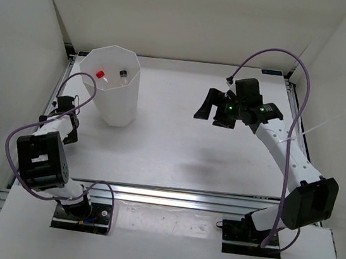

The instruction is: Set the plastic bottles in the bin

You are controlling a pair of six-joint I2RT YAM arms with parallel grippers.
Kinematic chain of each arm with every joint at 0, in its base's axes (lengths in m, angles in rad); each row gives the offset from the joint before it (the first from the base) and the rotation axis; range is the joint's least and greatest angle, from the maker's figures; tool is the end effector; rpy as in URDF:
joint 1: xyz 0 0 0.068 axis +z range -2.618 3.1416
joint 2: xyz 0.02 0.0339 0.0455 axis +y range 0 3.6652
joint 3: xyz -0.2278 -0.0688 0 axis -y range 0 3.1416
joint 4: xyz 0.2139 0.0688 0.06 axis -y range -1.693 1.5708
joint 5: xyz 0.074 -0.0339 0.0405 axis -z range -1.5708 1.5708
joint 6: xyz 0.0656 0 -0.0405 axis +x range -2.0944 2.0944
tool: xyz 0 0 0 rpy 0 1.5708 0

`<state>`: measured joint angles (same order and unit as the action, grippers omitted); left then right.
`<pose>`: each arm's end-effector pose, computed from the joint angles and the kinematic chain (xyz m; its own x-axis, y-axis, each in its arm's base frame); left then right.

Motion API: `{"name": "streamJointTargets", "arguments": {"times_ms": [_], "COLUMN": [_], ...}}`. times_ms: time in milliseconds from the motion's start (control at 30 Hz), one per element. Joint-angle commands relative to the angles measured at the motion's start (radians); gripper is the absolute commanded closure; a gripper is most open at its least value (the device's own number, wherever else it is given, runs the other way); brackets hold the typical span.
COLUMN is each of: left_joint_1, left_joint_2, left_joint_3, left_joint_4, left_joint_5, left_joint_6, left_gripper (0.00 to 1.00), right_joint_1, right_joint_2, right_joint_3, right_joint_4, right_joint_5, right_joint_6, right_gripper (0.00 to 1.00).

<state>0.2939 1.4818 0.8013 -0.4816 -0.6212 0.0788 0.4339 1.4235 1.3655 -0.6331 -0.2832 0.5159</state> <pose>0.2324 0.1102 0.1356 -0.9115 -0.2090 -0.3541 -0.3864 0.7300 0.5637 0.2728 0.1466 0.2990 -0.7986 0.1520 -0.5824 -0.2358 0.8113 0.5350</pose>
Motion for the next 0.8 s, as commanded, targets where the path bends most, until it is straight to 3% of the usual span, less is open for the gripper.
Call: {"name": "streamJointTargets", "arguments": {"times_ms": [0,133,333,367,567,600,767], "left_joint_1": [0.014,0.014,0.014,0.014,0.014,0.014,0.014], "left_joint_2": [0.034,0.055,0.045,0.044,-0.024,-0.038,-0.168], "left_joint_3": [0.022,0.022,-0.031,-0.043,-0.077,-0.102,-0.142], "left_joint_4": [0.015,0.035,0.057,0.057,0.057,0.057,0.057], "left_joint_5": [0.0,0.035,0.083,0.113,0.173,0.182,0.193], "left_joint_6": [0.013,0.013,-0.008,-0.008,-0.043,-0.043,-0.043], "left_gripper": [0.02,0.06,0.22,0.31,0.55,0.64,0.81], "right_joint_1": [-0.011,-0.021,-0.05,-0.05,-0.07,-0.079,-0.08], "right_joint_2": [0.029,0.04,0.049,0.049,0.049,0.049,0.058], "right_joint_3": [0.052,0.052,0.043,0.043,0.043,0.053,0.095], "right_joint_4": [0.01,0.01,0.001,0.001,-0.017,-0.017,-0.049], "right_joint_5": [-0.033,-0.033,-0.042,-0.042,-0.054,-0.054,-0.063], "right_joint_6": [-0.017,-0.027,-0.027,-0.036,-0.047,-0.047,-0.074], "right_gripper": [0.0,0.0,0.0,0.0,0.0,0.0,0.0]}}
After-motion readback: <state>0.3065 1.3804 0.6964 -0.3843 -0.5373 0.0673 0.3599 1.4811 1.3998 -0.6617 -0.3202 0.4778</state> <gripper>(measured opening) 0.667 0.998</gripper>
